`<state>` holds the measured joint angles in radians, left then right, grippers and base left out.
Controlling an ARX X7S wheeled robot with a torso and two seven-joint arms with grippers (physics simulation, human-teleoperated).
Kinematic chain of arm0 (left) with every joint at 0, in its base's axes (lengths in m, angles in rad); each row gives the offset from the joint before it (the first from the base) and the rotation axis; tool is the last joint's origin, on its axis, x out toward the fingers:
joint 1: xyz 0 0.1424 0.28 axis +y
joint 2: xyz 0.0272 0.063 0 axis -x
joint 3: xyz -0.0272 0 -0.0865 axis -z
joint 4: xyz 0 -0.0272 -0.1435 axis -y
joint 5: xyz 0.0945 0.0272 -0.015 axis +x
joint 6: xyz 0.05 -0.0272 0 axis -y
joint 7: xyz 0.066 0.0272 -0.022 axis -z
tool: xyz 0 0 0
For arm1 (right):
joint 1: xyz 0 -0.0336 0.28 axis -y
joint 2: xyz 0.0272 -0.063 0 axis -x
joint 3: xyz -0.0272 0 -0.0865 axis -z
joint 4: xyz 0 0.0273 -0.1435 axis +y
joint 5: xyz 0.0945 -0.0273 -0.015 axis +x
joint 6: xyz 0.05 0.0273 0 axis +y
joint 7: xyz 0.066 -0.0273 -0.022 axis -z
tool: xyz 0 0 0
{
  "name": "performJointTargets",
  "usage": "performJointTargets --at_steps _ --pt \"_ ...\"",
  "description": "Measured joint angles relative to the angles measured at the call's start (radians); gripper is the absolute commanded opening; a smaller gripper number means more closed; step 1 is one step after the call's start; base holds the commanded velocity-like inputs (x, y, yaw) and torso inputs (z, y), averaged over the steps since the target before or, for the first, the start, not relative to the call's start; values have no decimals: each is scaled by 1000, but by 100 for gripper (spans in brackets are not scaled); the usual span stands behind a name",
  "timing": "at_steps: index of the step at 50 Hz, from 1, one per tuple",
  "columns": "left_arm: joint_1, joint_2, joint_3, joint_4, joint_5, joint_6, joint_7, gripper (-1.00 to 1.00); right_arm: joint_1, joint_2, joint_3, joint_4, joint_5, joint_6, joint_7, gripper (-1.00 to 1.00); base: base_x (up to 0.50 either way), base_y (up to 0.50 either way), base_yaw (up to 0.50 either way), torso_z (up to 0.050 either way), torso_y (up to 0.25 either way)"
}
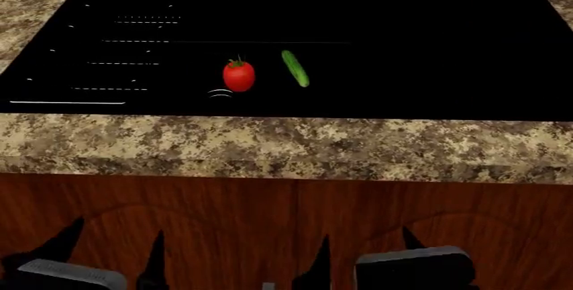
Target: Pick the vegetables from the sink and place them on the cutting board.
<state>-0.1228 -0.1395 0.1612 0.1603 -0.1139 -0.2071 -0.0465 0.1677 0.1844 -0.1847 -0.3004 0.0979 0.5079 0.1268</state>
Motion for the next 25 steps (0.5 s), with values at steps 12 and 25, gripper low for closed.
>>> performJointTargets --at_steps 12,25 --pt "-317 -7 12 -49 -12 -229 9 100 392 19 -55 75 5 306 -45 100 0 0 0 0 0" --pt "-676 39 23 -629 11 -145 5 100 862 -62 -122 983 -40 47 -92 100 115 0 0 0 0"
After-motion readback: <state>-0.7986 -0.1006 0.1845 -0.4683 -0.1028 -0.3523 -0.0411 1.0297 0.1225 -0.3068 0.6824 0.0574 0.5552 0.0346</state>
